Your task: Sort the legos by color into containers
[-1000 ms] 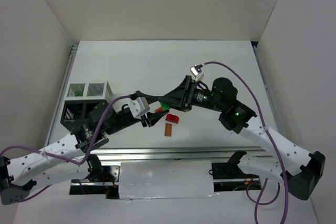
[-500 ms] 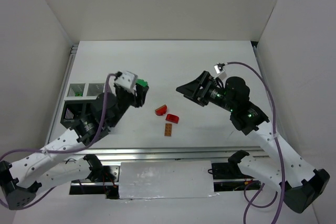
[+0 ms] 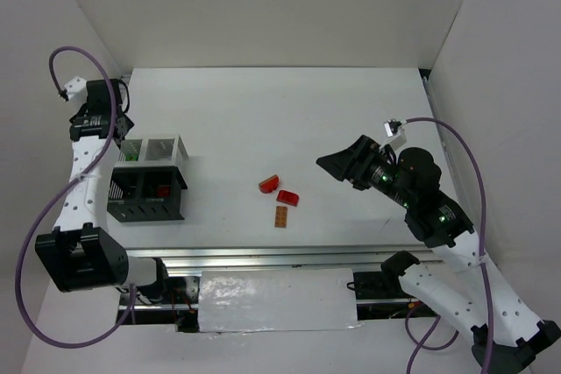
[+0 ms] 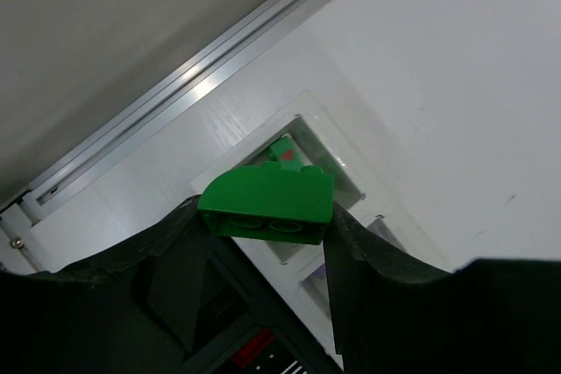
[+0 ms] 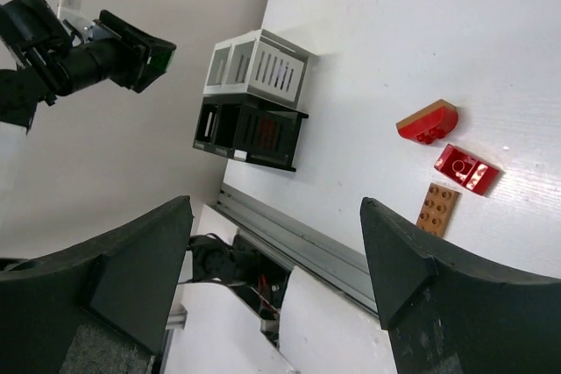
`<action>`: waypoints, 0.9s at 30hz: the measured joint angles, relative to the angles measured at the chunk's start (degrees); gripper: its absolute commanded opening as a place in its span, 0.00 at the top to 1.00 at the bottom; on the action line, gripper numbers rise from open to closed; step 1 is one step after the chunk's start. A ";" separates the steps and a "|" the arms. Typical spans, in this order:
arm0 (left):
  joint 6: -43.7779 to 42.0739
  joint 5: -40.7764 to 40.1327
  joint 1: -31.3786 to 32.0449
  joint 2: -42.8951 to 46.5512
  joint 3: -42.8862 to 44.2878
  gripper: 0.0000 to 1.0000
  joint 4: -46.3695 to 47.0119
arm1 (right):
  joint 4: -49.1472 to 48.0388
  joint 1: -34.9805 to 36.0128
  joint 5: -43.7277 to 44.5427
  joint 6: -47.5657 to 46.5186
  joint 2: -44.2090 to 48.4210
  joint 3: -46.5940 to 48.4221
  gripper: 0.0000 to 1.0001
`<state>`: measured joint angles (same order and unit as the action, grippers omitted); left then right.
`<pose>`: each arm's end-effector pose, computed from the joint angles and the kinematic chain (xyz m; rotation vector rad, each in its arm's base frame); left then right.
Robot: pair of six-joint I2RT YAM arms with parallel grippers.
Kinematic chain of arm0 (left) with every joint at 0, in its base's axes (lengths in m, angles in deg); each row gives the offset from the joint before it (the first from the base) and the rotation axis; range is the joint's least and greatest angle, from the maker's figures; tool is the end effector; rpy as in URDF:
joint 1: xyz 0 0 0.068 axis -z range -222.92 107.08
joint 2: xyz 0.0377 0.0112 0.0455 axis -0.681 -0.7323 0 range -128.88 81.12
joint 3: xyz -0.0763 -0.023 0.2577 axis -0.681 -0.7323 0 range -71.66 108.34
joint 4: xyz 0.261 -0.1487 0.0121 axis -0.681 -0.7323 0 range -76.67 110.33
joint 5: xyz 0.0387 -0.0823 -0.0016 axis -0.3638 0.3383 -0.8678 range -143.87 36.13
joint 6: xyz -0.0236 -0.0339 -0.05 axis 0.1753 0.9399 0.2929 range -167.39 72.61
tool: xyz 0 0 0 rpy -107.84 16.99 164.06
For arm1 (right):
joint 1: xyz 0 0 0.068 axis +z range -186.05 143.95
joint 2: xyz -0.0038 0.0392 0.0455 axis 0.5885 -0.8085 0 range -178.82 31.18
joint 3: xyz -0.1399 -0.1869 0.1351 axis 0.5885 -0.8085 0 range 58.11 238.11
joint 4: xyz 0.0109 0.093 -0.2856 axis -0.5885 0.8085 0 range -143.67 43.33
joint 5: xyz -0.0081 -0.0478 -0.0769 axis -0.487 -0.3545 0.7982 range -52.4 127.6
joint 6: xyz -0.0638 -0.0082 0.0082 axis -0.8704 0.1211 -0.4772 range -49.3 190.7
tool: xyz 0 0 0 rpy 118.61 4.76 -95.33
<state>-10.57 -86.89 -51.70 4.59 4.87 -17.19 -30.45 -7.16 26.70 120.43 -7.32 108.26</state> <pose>0.3299 0.0789 0.3562 -1.0990 1.8210 0.3539 0.1752 0.1077 0.3677 0.1998 1.9108 1.1316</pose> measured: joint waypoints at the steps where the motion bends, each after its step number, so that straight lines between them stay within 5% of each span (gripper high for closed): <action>1: 0.13 0.44 -1.38 -0.59 0.00 1.00 -1.11 | 0.50 0.00 -0.02 -0.24 0.35 -0.26 0.16; 27: -0.83 7.87 -3.69 -1.16 -5.09 1.00 -0.59 | 0.87 0.00 -0.63 -1.88 2.27 -1.88 0.16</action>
<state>-11.40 -79.02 -55.39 3.43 -0.22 -17.78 -29.57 -7.16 26.07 118.55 -5.04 106.38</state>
